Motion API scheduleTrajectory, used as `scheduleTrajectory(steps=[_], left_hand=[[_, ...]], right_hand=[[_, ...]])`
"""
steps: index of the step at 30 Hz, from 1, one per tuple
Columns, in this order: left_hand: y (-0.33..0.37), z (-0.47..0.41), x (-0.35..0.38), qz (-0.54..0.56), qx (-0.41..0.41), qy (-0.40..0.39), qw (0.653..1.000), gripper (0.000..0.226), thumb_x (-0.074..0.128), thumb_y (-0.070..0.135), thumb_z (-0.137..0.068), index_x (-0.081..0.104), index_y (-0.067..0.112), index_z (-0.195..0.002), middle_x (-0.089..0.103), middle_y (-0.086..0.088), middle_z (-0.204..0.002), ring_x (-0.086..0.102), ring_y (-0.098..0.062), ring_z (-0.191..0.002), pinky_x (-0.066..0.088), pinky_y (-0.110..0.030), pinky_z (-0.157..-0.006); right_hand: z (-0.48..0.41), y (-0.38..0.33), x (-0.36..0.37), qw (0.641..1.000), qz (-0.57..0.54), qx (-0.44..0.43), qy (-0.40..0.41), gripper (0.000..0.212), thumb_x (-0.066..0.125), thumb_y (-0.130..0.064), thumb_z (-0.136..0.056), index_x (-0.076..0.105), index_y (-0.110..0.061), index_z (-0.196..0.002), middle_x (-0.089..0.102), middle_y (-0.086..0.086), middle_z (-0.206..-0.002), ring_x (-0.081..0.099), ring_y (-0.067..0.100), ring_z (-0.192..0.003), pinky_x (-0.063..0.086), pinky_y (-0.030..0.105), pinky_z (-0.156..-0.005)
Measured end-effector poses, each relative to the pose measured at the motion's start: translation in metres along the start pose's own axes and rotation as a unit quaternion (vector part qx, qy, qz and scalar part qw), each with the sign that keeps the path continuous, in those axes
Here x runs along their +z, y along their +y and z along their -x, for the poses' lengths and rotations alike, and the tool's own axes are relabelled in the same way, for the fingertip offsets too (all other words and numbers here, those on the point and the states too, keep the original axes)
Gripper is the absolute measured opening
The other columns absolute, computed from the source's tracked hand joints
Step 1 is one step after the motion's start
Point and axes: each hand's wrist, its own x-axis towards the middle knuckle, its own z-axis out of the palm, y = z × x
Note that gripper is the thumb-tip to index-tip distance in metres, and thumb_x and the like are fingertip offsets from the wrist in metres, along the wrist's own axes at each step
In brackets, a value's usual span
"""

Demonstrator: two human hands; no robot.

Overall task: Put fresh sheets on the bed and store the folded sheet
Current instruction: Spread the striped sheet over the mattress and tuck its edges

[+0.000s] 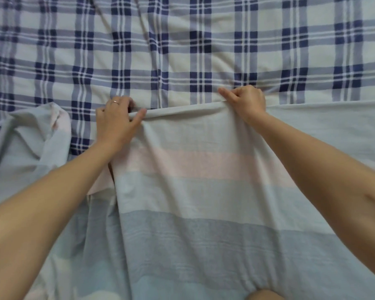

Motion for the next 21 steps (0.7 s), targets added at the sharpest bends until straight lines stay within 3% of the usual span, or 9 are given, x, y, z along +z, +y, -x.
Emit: scheduleTrajectory(steps=[2,4,8,11,14,16,18,21], left_hand=[[0.012,0.0,-0.001,-0.019,0.106,-0.055,0.993,0.047,0.064,0.043,-0.081,0.051,0.014,-0.116,0.053,-0.008,-0.113,0.05,-0.028,-0.104,0.035,-0.041,-0.086],[0.027,-0.007,0.003,-0.026,0.131,-0.074,0.988,0.045,0.064,0.027,-0.08,0.049,0.013,-0.12,0.052,-0.011,-0.116,0.05,-0.032,-0.104,0.038,-0.041,-0.082],[0.037,-0.034,0.004,0.071,0.024,-0.067,0.995,0.022,0.042,0.005,-0.086,0.056,0.014,-0.1,0.061,-0.011,-0.103,0.055,-0.032,-0.092,0.039,-0.036,-0.069],[0.003,-0.058,-0.016,0.036,-0.045,-0.003,0.998,0.024,0.035,-0.001,-0.086,0.056,0.01,-0.093,0.061,-0.017,-0.095,0.051,-0.031,-0.081,0.03,-0.036,-0.065],[-0.015,-0.054,-0.032,0.035,-0.048,0.036,0.998,0.025,0.035,0.005,-0.091,0.057,0.005,-0.103,0.061,-0.018,-0.104,0.054,-0.036,-0.092,0.036,-0.039,-0.069],[-0.002,-0.034,-0.027,0.051,0.051,0.027,0.997,0.025,0.045,0.023,-0.092,0.058,0.008,-0.108,0.061,-0.012,-0.107,0.057,-0.03,-0.096,0.042,-0.041,-0.081],[0.022,-0.015,-0.012,0.039,0.134,-0.049,0.989,0.039,0.055,0.04,-0.088,0.055,0.014,-0.117,0.06,-0.006,-0.113,0.056,-0.025,-0.102,0.039,-0.041,-0.09],[0.043,-0.015,0.01,0.031,0.129,-0.089,0.987,0.023,0.047,0.031,-0.095,0.052,0.015,-0.111,0.06,-0.009,-0.109,0.054,-0.031,-0.099,0.038,-0.04,-0.078]], right_hand=[[-0.001,0.001,-0.001,1.0,-0.003,-0.002,-0.006,0.06,0.049,-0.063,-0.086,0.029,-0.021,-0.048,0.032,0.0,-0.045,0.036,0.014,-0.049,0.036,0.034,-0.069],[0.001,-0.001,-0.003,1.0,-0.002,-0.005,-0.012,0.06,0.049,-0.062,-0.086,0.028,-0.021,-0.049,0.031,0.0,-0.046,0.035,0.015,-0.048,0.032,0.033,-0.066],[0.002,-0.001,-0.003,1.0,-0.002,-0.004,-0.013,0.06,0.051,-0.06,-0.086,0.029,-0.019,-0.049,0.031,0.001,-0.046,0.036,0.016,-0.05,0.029,0.033,-0.063],[0.0,0.001,-0.001,1.0,-0.014,-0.013,-0.007,0.06,0.051,-0.06,-0.086,0.029,-0.019,-0.049,0.03,0.001,-0.045,0.035,0.017,-0.049,0.03,0.033,-0.064],[0.0,0.001,-0.001,1.0,-0.003,-0.017,-0.002,0.06,0.05,-0.059,-0.087,0.029,-0.019,-0.049,0.03,0.001,-0.045,0.034,0.016,-0.048,0.029,0.032,-0.065],[0.001,0.0,-0.002,1.0,-0.004,-0.017,-0.003,0.06,0.05,-0.059,-0.087,0.028,-0.019,-0.048,0.03,0.001,-0.045,0.033,0.016,-0.047,0.027,0.032,-0.064],[0.002,-0.001,-0.003,1.0,-0.008,-0.014,-0.003,0.06,0.051,-0.058,-0.087,0.029,-0.018,-0.048,0.029,0.001,-0.045,0.032,0.016,-0.047,0.025,0.032,-0.063],[0.0,-0.001,-0.002,1.0,-0.01,-0.014,0.0,0.06,0.052,-0.059,-0.086,0.029,-0.018,-0.048,0.03,0.001,-0.045,0.032,0.016,-0.047,0.025,0.033,-0.061]])
